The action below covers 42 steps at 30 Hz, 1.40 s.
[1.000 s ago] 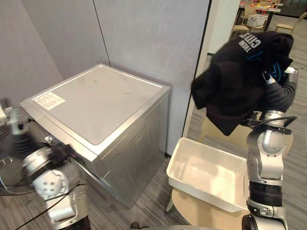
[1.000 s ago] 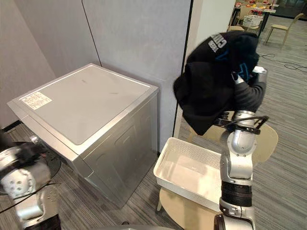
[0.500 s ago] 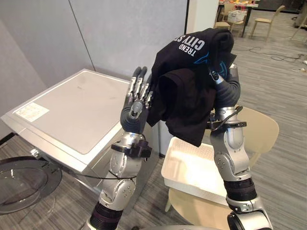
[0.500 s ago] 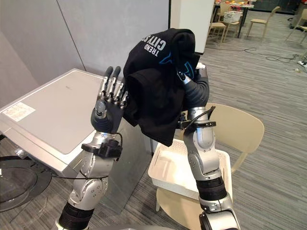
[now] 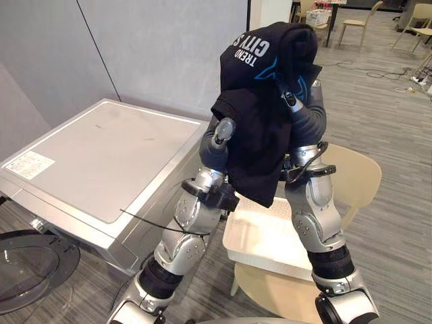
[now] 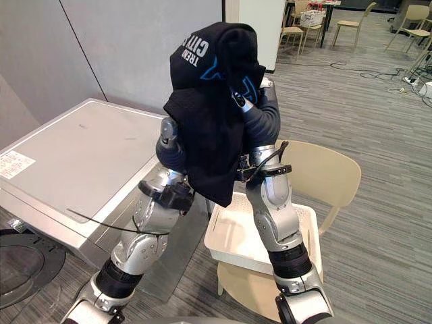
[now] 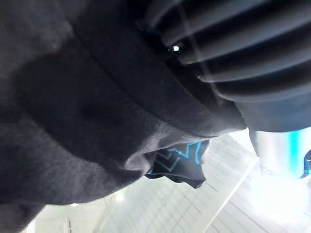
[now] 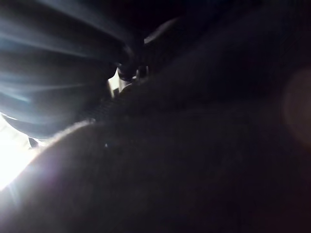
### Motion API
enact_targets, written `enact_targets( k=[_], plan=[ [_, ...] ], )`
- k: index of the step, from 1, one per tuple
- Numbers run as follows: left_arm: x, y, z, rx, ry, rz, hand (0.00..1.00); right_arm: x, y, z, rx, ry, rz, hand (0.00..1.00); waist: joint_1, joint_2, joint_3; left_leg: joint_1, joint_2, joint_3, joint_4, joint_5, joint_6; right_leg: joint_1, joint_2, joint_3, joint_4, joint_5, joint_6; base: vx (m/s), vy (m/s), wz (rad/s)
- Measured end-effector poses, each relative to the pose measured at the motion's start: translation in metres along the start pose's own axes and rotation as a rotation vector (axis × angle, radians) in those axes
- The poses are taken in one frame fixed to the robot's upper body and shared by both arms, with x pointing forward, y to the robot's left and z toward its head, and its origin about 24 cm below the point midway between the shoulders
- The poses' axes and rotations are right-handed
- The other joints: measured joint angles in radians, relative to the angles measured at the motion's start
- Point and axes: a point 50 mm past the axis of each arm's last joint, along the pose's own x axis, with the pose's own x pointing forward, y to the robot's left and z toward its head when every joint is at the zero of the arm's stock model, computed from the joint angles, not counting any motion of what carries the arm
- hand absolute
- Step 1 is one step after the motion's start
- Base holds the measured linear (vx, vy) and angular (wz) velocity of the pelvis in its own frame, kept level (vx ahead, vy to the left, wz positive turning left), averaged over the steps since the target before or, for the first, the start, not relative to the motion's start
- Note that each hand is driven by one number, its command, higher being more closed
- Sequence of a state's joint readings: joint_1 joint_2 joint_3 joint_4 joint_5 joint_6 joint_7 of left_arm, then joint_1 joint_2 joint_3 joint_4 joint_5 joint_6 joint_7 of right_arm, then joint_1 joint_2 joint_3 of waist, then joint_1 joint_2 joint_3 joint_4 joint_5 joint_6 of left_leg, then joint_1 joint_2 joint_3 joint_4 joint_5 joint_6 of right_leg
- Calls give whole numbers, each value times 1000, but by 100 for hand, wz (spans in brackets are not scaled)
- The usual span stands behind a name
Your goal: Pick up the laundry basket with both hands and put the clothes into the washing machine.
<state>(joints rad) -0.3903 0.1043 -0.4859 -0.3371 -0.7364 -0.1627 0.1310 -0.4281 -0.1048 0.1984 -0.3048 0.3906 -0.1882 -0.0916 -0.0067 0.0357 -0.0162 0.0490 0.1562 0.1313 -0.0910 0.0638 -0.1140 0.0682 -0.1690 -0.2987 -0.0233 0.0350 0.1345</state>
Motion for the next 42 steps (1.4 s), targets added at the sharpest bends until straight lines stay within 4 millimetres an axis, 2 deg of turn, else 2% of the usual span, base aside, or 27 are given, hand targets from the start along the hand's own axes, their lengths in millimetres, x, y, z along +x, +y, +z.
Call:
enact_targets(
  k=[3, 4, 8, 14, 23, 24, 31, 34, 37, 39, 40, 42],
  plan=[
    [9, -4, -4, 11, 14, -27, 0, 1, 2, 5, 5, -24, 9, 100, -10, -3, 2, 0, 0, 1, 0, 0, 0, -1, 0, 1, 0, 0, 0, 0, 0, 0],
    [13, -6, -5, 15, 18, -32, 100, 1, 3, 7, 7, -30, 14, 100, -14, -3, 3, 0, 0, 3, 0, 0, 0, -1, 0, 2, 0, 0, 0, 0, 0, 0],
    [21, -7, -5, 9, 22, -22, 100, 0, 7, 9, 13, -39, 27, 100, -36, -3, 3, 1, 0, 9, 0, 0, 0, -4, 0, 6, -1, 0, 0, -6, -3, -3],
    [34, -12, 2, -16, -28, -16, 100, -6, 21, 21, 52, -101, 86, 100, -37, -3, 3, 1, 0, 12, 0, 0, 0, -7, 0, 10, -1, 1, 0, -4, -2, -2],
    [38, -14, 3, -36, -52, -9, 100, -18, 25, 20, 74, -79, 101, 100, -41, -4, 3, 0, 0, 25, 0, 0, 0, -18, 0, 26, -1, 6, 1, -15, -2, -4],
    [38, -14, 2, -36, -51, -8, 100, -18, 25, 19, 74, -78, 100, 0, -43, -4, 3, 0, 0, 26, 0, 0, 0, -18, 0, 26, -1, 6, 1, 0, 0, 0],
    [38, -13, 1, -37, -45, -6, 100, -22, 23, 20, 74, -76, 77, 0, -60, -4, 3, 1, 0, 34, 0, 0, 0, -19, 0, 29, -1, 7, 1, -2, 0, 0],
    [38, -13, -1, -30, -24, -4, 100, -28, 17, 23, 63, -68, 43, 0, -61, -4, 3, 2, 0, 36, 0, 0, 0, -20, 0, 32, 0, 7, 1, 0, 0, 0],
    [37, -11, -3, -21, -8, -3, 100, -38, 0, 28, 21, -63, -34, 0, -61, -4, 3, 5, 0, 37, 0, 0, 0, -20, 0, 37, 1, 7, 1, -9, -3, -4],
    [36, -6, -2, -8, -6, 8, 100, -49, -23, 31, -44, -49, -138, 0, -62, -3, 4, 16, 0, 41, -1, -1, -1, -19, 0, 52, 2, 7, 1, -22, -7, -16],
    [35, -3, 1, -7, -16, 15, 100, -52, -28, 32, -60, -44, -164, 0, -62, -2, 4, 18, 0, 43, -1, -2, -2, -20, 0, 54, 2, 7, 1, -34, -7, -13],
    [32, 11, 19, 12, -91, 64, 100, -66, -49, 35, -125, -21, -271, 0, -72, 4, 7, 23, 0, 50, -1, -5, 0, -20, 1, 61, 2, 7, 1, -35, -4, -10]
  ],
)
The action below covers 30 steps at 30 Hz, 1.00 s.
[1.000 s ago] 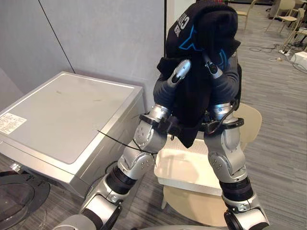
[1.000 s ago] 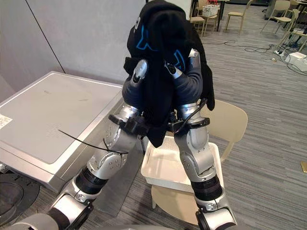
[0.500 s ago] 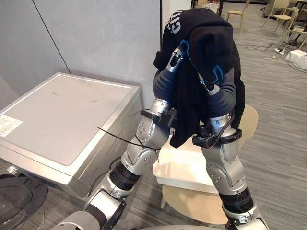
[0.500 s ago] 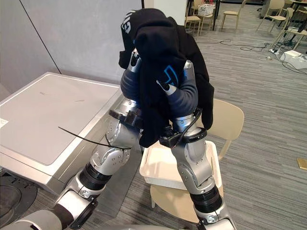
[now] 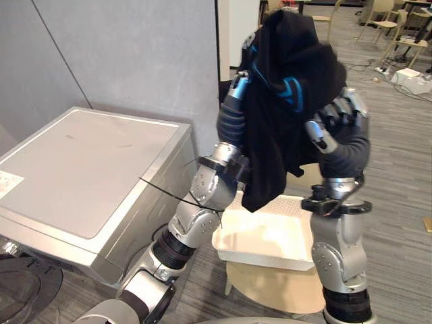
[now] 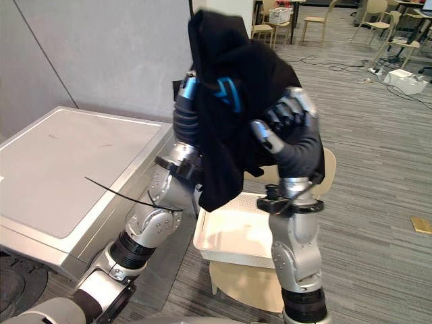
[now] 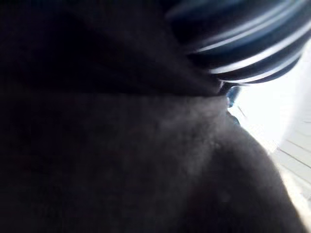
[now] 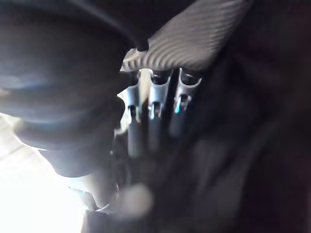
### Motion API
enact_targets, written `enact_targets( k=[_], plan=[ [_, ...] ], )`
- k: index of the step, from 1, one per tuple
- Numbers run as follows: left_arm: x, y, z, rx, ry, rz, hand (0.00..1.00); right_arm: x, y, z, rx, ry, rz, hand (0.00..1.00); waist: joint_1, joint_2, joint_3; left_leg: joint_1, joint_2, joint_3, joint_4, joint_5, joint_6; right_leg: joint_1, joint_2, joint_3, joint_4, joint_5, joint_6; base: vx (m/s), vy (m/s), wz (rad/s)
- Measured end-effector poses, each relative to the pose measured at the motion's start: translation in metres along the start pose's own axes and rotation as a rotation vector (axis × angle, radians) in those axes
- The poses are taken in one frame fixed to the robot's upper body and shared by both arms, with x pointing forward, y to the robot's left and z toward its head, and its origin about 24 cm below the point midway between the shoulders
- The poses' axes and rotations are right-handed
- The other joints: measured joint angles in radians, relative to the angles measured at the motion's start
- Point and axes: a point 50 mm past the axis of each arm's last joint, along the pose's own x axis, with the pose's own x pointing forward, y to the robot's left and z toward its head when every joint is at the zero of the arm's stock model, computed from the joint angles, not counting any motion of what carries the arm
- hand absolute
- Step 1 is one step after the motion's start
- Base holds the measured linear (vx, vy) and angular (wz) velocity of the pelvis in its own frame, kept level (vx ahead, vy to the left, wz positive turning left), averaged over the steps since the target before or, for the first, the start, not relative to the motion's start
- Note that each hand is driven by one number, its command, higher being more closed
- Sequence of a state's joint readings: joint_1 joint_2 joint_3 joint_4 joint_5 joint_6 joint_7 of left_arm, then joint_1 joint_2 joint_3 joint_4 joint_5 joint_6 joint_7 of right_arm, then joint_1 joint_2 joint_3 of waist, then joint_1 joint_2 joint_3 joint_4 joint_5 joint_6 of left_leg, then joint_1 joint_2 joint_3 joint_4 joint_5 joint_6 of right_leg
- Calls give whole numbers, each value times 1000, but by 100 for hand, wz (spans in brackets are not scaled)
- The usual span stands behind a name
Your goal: Pick up the laundry basket with both hands and put the clothes into the washing machine.
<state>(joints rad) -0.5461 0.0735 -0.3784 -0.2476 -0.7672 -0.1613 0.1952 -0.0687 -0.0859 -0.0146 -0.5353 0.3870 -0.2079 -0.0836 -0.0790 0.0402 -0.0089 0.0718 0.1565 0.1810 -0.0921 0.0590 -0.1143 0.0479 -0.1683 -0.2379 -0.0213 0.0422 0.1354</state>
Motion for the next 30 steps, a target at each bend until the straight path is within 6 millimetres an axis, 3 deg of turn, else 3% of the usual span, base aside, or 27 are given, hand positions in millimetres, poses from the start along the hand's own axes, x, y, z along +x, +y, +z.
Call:
enact_targets(
  k=[4, 8, 11, 20, 22, 27, 30],
  plan=[
    [-6, 27, 38, 82, -137, 94, 100, -12, -27, 3, -87, 30, -110, 0, -5, 16, 8, 12, 3, 19, 0, -4, -1, -3, 4, 22, -1, 3, -2, -30, -4, -16],
    [-28, 57, 84, 184, -316, 231, 100, -30, -52, 1, -171, 119, -207, 0, -15, 21, 9, 12, 7, 33, 0, -5, -4, -13, 9, 38, -1, 7, -6, -15, -5, -10],
    [-44, 66, 110, 227, -436, 293, 100, -40, -62, -3, -187, 159, -262, 0, -15, 21, 9, 14, 7, 41, 0, -7, -6, -18, 10, 48, -3, 11, -6, -12, -2, -13],
    [-99, 77, 164, 380, -683, 453, 100, -85, -77, -29, -176, 367, -411, 0, -11, 34, 10, 9, 7, 10, 0, -7, -5, 2, 9, 18, -14, 10, -7, -9, -2, 8],
    [-119, 80, 178, 442, -741, 523, 100, -96, -84, -33, -218, 424, -423, 0, 2, 45, 9, 5, 7, 6, 0, -7, -5, 3, 9, 13, -16, 8, -11, -5, -7, 12],
    [-167, 79, 208, 638, -834, 670, 100, -134, -127, -35, -343, 560, -617, 0, 21, 51, 6, -10, 6, -46, 0, -6, -5, 26, 8, -40, -17, -2, -4, 9, -11, 30],
    [-196, 71, 228, 814, -883, 760, 100, -172, -157, -24, -425, 645, -808, 0, 48, 50, 4, -24, 5, -76, 0, -6, -5, 36, 8, -69, -16, -11, -4, 24, -14, 31]
  ],
)
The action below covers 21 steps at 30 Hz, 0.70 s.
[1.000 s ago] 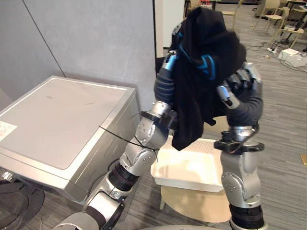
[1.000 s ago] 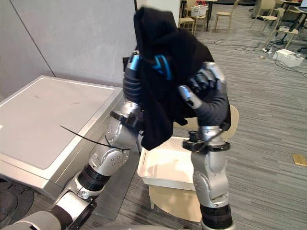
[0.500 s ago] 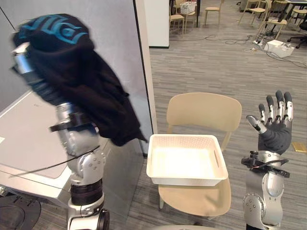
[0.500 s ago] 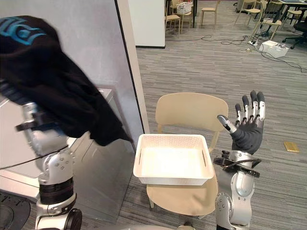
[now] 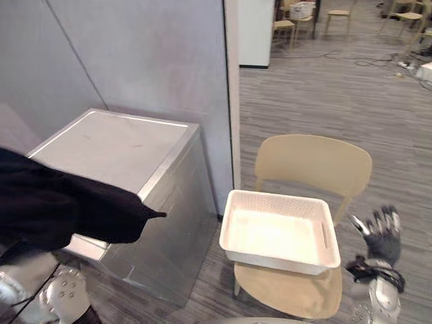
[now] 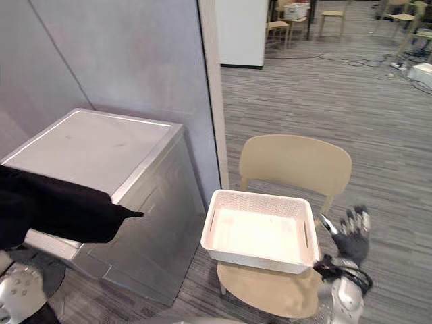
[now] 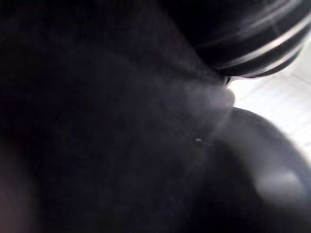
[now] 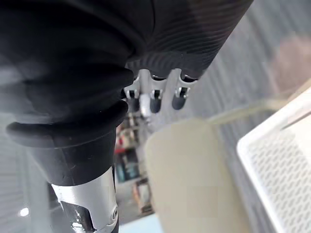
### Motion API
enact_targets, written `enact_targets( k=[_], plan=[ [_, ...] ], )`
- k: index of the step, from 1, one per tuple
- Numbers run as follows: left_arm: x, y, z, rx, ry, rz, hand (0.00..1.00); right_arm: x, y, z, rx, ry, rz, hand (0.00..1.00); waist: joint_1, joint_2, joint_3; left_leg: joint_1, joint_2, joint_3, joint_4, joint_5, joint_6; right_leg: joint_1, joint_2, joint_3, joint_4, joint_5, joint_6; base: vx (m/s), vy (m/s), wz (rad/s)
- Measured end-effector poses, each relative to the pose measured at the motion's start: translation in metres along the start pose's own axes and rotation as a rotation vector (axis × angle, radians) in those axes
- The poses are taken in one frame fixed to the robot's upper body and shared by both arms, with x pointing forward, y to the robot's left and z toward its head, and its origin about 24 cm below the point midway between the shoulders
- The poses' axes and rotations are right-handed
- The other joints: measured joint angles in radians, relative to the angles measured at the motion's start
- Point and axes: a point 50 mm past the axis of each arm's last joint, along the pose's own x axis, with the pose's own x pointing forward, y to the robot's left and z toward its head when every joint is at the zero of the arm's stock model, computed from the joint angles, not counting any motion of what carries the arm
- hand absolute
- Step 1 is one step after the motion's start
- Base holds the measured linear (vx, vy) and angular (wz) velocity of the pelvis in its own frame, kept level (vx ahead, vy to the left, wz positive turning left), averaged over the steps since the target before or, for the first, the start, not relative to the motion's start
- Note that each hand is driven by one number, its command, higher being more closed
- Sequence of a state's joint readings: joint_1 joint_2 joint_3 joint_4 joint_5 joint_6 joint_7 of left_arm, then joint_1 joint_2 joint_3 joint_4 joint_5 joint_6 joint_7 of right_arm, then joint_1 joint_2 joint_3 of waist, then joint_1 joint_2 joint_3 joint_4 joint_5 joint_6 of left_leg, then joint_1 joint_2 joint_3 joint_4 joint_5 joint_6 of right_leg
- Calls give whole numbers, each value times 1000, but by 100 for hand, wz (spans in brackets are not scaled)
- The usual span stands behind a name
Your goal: Pick up the laundry basket with both hands and put the clothes into the washing machine.
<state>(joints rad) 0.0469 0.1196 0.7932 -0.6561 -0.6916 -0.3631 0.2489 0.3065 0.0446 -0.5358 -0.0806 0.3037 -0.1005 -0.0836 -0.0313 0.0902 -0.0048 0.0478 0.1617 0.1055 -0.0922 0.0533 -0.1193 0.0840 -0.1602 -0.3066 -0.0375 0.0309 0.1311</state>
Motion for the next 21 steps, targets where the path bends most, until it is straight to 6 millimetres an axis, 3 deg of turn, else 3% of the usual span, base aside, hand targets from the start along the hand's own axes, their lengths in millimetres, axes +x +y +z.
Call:
enact_targets(
  k=[4, 6, 9, 12, 16, 21],
  plan=[
    [3, 21, 31, 195, -111, 35, 100, -8, -34, -16, -16, 77, -152, 0, 19, 0, -1, -7, -1, -23, 0, 0, 0, 9, 0, -27, 3, -9, -1, 19, -14, 20],
    [6, 36, 58, 365, -198, 73, 100, -18, -55, -25, -14, 124, -252, 0, 25, -4, -5, -7, -1, -34, 0, 0, 0, 18, -1, -47, 7, -21, 1, 18, -18, 20],
    [15, 39, 87, 479, -341, 82, 100, -32, -78, -41, 8, 199, -353, 0, 48, -17, -13, -7, 4, -39, 6, -5, -1, 15, 0, -54, 25, -41, -4, 7, -15, 14],
    [19, 38, 106, 534, -436, 72, 100, -42, -88, -57, 20, 276, -402, 0, 51, -24, -24, -17, 5, -49, 19, -18, 0, 16, -3, -77, 37, -58, -5, -9, -14, 13],
    [16, 49, 104, 544, -428, 135, 100, -57, -94, -82, 74, 392, -447, 0, 75, -29, -39, -29, 6, -59, 36, -21, 0, 19, -2, -89, 40, -59, -5, -6, -11, 10],
    [-12, 67, 69, 485, -216, 286, 100, -78, -93, -115, 117, 558, -471, 0, 76, -34, -39, -33, 5, -77, 57, -29, -1, 32, -11, -111, 75, -82, -2, -23, -6, 12]
  ],
)
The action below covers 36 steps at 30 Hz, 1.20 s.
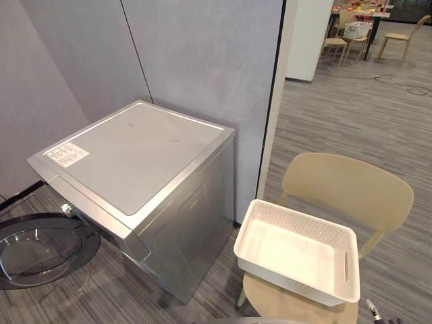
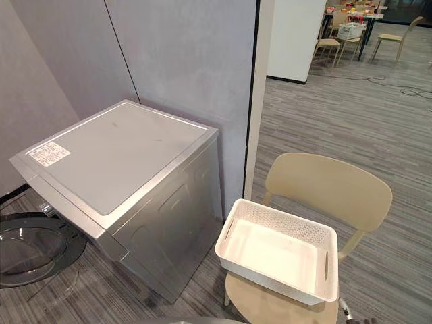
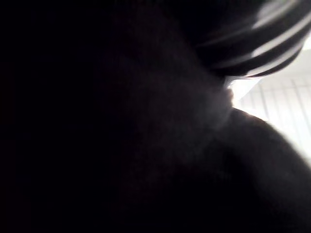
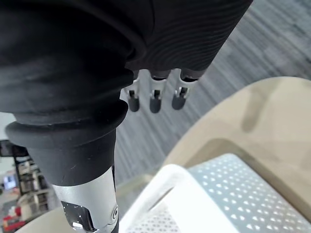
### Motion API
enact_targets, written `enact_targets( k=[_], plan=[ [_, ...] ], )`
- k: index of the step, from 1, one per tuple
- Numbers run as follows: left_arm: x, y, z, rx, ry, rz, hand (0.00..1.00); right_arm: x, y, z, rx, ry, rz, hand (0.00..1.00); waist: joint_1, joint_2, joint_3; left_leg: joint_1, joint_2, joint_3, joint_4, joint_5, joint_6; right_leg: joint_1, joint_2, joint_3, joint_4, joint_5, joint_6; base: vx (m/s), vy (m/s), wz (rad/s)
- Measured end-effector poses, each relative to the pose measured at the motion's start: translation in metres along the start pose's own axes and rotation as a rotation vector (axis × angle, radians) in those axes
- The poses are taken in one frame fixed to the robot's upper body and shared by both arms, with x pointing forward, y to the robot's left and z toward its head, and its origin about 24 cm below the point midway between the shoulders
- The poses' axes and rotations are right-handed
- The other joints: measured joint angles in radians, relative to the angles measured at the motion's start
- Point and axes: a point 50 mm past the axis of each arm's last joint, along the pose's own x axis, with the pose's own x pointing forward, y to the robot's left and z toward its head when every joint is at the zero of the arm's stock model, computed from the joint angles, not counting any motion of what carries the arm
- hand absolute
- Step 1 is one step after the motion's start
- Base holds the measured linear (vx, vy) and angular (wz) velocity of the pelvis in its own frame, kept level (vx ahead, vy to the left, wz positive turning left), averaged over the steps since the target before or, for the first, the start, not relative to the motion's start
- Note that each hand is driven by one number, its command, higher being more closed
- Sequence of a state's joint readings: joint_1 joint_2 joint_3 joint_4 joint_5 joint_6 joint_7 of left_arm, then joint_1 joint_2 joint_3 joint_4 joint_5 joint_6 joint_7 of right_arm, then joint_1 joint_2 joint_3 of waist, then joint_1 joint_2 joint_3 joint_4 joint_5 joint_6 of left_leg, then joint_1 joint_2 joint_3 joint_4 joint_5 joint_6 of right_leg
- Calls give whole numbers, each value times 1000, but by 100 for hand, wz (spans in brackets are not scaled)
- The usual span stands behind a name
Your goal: Pick up the laundry basket with both hands and put the clothes into the washing machine.
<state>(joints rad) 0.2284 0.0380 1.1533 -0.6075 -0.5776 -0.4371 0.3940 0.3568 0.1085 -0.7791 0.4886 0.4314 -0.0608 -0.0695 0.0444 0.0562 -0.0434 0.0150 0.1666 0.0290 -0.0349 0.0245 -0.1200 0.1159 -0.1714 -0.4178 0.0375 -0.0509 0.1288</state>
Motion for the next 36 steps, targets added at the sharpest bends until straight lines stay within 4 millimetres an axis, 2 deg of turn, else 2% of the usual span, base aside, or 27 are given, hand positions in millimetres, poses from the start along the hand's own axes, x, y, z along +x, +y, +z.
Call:
enact_targets(
  k=[2, 4, 9, 11, 14, 15, 18, 19, 20, 21, 22, 23, 25, 26, 27, 28, 29, 30, 31, 32, 33, 34, 35, 36],
  plan=[
    [-11, 0, -8, -13, 68, 16, 100, -1, -3, -11, -7, 50, 3, 0, 1, -8, 5, -1, 2, 1, 20, -16, 2, 2, -2, 0, 11, -7, -1, -16, -2, 1],
    [-27, -2, -20, -32, 181, 14, 100, -4, -8, -33, -20, 145, -10, 0, 3, -18, 3, -5, 5, -1, 49, -32, 0, 3, -4, 0, 33, -19, -2, 0, 0, 0],
    [-51, -9, -49, -59, 393, -41, 100, -14, -5, -72, -93, 344, 25, 0, 4, -33, 15, -52, 7, -53, 132, -63, -5, 19, -5, -44, 82, -45, 3, -7, -14, 24],
    [-64, -8, -63, -52, 502, -58, 100, -16, 11, -84, -154, 402, 90, 0, 4, -29, 36, -98, 6, -108, 194, -77, -7, 22, -5, -90, 123, -71, -2, -52, -42, 74],
    [-85, -1, -80, -42, 657, -64, 100, -14, 51, -85, -231, 393, 235, 0, 6, -32, 89, -149, 3, -173, 213, -67, -3, 2, -11, -166, 190, -118, -8, -93, -48, 75],
    [-89, 0, -83, -33, 687, -66, 100, -14, 55, -84, -244, 384, 251, 0, 6, -35, 92, -161, 2, -177, 207, -56, 6, -4, -19, -186, 208, -129, -9, -96, -52, 90],
    [-108, 3, -96, -15, 808, -64, 100, -10, 80, -72, -311, 314, 355, 0, 22, -39, 120, -183, -24, -191, 147, 17, 63, -38, -72, -256, 280, -169, -10, -37, -25, 75],
    [-113, 1, -99, -18, 832, -71, 100, -6, 90, -64, -326, 277, 389, 0, 27, -36, 134, -203, -40, -184, 145, 34, 112, -57, -93, -271, 320, -180, -7, -78, 20, 67],
    [-117, -2, -100, -25, 853, -82, 100, -5, 98, -61, -334, 261, 411, 0, 26, -35, 136, -238, -57, -152, 145, 30, 236, -75, -119, -290, 353, -181, -9, -63, 30, 66],
    [-119, -4, -101, -32, 862, -90, 100, -5, 100, -61, -336, 257, 418, 0, 26, -39, 139, -244, -57, -117, 138, 16, 291, -70, -128, -304, 352, -179, -8, -10, 34, 86],
    [-125, -12, -105, -63, 886, -114, 100, -7, 103, -63, -345, 259, 423, 0, 21, -57, 153, -245, -41, -23, 147, -29, 339, -45, -146, -346, 315, -159, -14, -8, 72, 74],
    [-129, -17, -107, -80, 911, -143, 100, -8, 103, -66, -348, 270, 417, 0, 28, -70, 175, -276, -8, 44, 270, -54, 277, -28, -169, -375, 309, -148, -12, -24, 67, 63],
    [-132, -19, -108, -85, 925, -154, 100, -8, 98, -68, -352, 278, 397, 0, 23, -70, 176, -285, 39, 105, 459, -72, 242, 1, -191, -397, 309, -137, 2, -5, 85, 30],
    [-136, -24, -108, -102, 943, -172, 100, -9, 85, -71, -361, 292, 364, 0, 22, -70, 173, -247, 112, 153, 580, -101, 207, 43, -209, -416, 308, -124, 19, 28, 140, 28],
    [-139, -27, -108, -110, 954, -181, 100, -9, 79, -72, -362, 297, 347, 0, 20, -68, 171, -229, 147, 171, 611, -105, 203, 56, -215, -423, 307, -118, 29, 60, 234, 39],
    [-146, -32, -109, -131, 982, -204, 100, -8, 69, -71, -351, 300, 308, 0, 13, -56, 157, -206, 206, 196, 611, -116, 185, 63, -218, -437, 306, -99, 42, 118, 298, 54],
    [-151, -37, -109, -152, 1000, -225, 100, -7, 61, -72, -326, 309, 267, 0, -6, -42, 140, -203, 204, 213, 564, -156, 144, 60, -234, -459, 304, -69, 56, 151, 339, 65],
    [-152, -38, -109, -158, 1003, -226, 100, -7, 57, -73, -315, 320, 242, 0, -16, -54, 136, -207, 187, 229, 554, -167, 137, 56, -238, -467, 298, -46, 56, 197, 374, 69],
    [-153, -40, -111, -164, 1009, -224, 100, -10, 55, -79, -292, 349, 221, 0, -29, -74, 130, -227, 158, 231, 537, -167, 137, 50, -252, -488, 281, -1, 33, 209, 385, 59],
    [-157, -44, -116, -175, 1033, -218, 100, -12, 55, -84, -278, 370, 208, 0, -28, -78, 131, -228, 141, 229, 518, -168, 136, 45, -263, -496, 281, 80, -3, 211, 460, 49],
    [-160, -45, -118, -183, 1053, -215, 100, -11, 55, -83, -265, 367, 196, 0, -28, -67, 138, -204, 135, 230, 505, -168, 136, 32, -283, -489, 315, 136, -12, 128, 387, 24],
    [-160, -45, -118, -182, 1053, -215, 100, -11, 56, -84, -258, 371, 190, 0, -27, -66, 137, -189, 136, 228, 496, -168, 136, 33, -276, -471, 306, 92, 23, 68, 316, 6],
    [-159, -45, -118, -184, 1050, -216, 100, -11, 56, -84, -256, 374, 191, 0, -24, -65, 135, -161, 134, 234, 480, -174, 126, 37, -231, -448, 233, 66, 53, 13, 193, 3],
    [-159, -47, -118, -189, 1049, -222, 100, -11, 56, -84, -255, 372, 190, 0, -23, -70, 133, -155, 126, 242, 479, -183, 111, 37, -225, -442, 208, 95, 23, -13, 196, 25]
  ],
)
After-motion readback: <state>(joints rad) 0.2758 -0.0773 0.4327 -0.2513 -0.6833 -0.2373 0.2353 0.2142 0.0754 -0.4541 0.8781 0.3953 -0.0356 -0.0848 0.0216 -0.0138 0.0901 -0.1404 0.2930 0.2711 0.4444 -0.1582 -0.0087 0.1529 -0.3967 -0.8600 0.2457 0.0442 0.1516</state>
